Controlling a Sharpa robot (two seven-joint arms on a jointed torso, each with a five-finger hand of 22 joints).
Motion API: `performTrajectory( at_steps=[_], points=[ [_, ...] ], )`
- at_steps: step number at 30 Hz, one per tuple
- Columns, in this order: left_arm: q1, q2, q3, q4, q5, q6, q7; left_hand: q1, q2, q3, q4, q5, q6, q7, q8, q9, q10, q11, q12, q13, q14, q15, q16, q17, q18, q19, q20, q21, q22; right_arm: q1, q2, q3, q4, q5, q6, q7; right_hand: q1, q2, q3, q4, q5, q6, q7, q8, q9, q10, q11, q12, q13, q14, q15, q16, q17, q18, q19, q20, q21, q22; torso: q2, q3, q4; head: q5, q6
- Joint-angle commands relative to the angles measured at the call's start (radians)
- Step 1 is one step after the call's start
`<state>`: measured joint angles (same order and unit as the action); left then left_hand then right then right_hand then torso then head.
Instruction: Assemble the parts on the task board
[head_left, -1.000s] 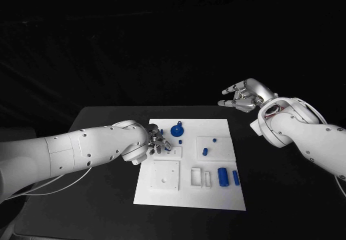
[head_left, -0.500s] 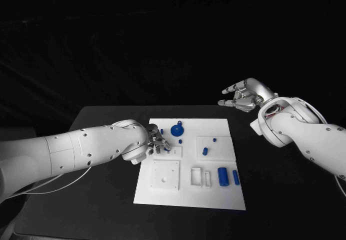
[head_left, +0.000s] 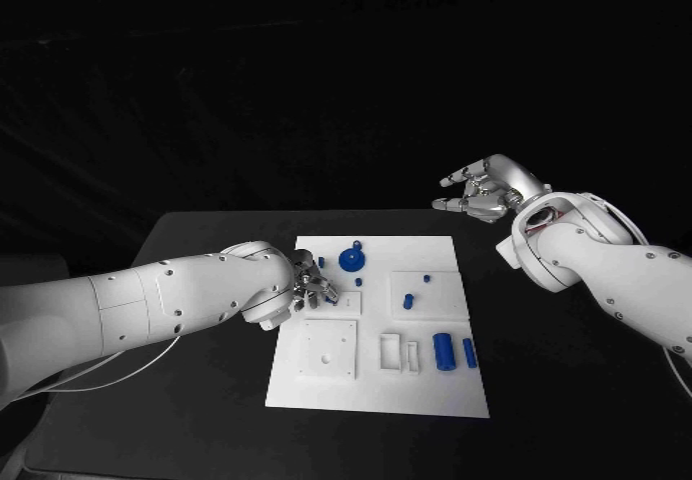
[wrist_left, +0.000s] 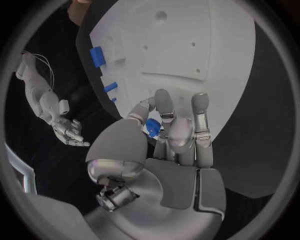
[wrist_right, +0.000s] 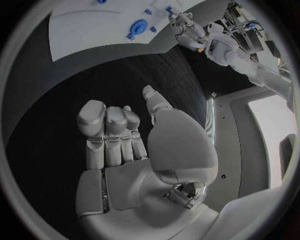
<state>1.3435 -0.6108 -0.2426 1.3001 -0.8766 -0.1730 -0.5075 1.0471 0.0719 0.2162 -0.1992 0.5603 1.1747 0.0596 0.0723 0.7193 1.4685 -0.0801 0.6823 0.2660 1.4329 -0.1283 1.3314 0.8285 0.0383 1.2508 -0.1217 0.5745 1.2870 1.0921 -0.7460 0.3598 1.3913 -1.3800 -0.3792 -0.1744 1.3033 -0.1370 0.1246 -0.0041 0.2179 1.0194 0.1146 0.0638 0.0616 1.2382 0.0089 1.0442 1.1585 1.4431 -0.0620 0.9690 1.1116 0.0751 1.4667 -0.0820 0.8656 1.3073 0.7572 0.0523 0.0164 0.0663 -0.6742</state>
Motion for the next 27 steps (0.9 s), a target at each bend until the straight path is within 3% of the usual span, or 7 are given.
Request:
performTrajectory(
  at_steps=[1,4,9,27],
  points=[
    [-0.003,0.002,0.000,-0.003,-0.005,0.006,0.003,0.019,0.021,0.007,-0.001,0.001,0.218,-0.112,0.001,0.236,0.047,-0.009,0.004,-0.001,0.005,-0.004,0.001,-0.001,0.017,0.006,0.002,-0.006,0.001,0.000,0.001,0.000,0.000,-0.001,0.013,0.001,-0.007,0.005,0.000,0.005,0.002,0.004,0.000,-0.001,0.001,-0.005,0.002,-0.004,-0.001,-0.003,0.003,-0.007,-0.001,0.012,0.007,0.005,-0.003,0.107,-0.001,0.0010,0.0003,-0.003,-0.001],
    [-0.005,0.003,0.000,-0.005,-0.004,0.008,0.004,0.019,0.021,0.007,0.001,0.001,0.218,-0.112,0.002,0.237,0.047,-0.009,0.004,-0.003,0.005,-0.004,0.001,-0.005,0.018,0.008,0.002,-0.011,0.007,0.000,0.002,0.000,-0.001,-0.003,0.014,0.000,-0.005,0.005,0.002,0.003,0.001,0.005,-0.001,-0.001,0.001,-0.005,0.002,-0.005,-0.002,-0.003,0.003,-0.007,-0.002,0.012,0.007,0.005,-0.004,0.107,0.000,-0.0003,0.0010,-0.006,0.001],
    [-0.006,0.004,0.000,-0.006,-0.002,0.014,0.006,0.019,0.021,0.007,0.001,0.001,0.218,-0.112,0.002,0.237,0.047,-0.009,0.004,-0.003,0.005,-0.004,0.001,-0.005,0.018,0.008,0.002,-0.011,0.007,0.000,0.003,0.000,-0.001,-0.006,0.014,0.000,-0.005,0.006,0.004,0.002,0.001,0.004,0.000,-0.002,0.001,-0.006,0.002,-0.006,-0.002,-0.003,0.003,-0.007,-0.002,0.012,0.007,0.005,-0.004,0.107,0.000,0.0012,0.0003,-0.003,0.001],
    [-0.006,0.003,0.000,-0.006,0.014,0.028,0.006,0.022,0.022,0.010,0.000,0.004,0.216,-0.112,0.002,0.241,0.047,-0.009,0.005,-0.006,0.005,-0.004,0.002,-0.008,0.016,0.012,0.001,-0.023,0.019,0.000,0.006,0.000,-0.002,-0.007,0.017,-0.001,-0.006,0.007,0.013,-0.005,0.027,0.008,-0.001,-0.002,0.001,-0.005,0.001,-0.004,-0.002,-0.003,0.002,-0.007,-0.001,0.012,0.007,0.005,-0.006,0.107,0.000,0.0007,-0.0006,-0.002,0.002]
  ],
)
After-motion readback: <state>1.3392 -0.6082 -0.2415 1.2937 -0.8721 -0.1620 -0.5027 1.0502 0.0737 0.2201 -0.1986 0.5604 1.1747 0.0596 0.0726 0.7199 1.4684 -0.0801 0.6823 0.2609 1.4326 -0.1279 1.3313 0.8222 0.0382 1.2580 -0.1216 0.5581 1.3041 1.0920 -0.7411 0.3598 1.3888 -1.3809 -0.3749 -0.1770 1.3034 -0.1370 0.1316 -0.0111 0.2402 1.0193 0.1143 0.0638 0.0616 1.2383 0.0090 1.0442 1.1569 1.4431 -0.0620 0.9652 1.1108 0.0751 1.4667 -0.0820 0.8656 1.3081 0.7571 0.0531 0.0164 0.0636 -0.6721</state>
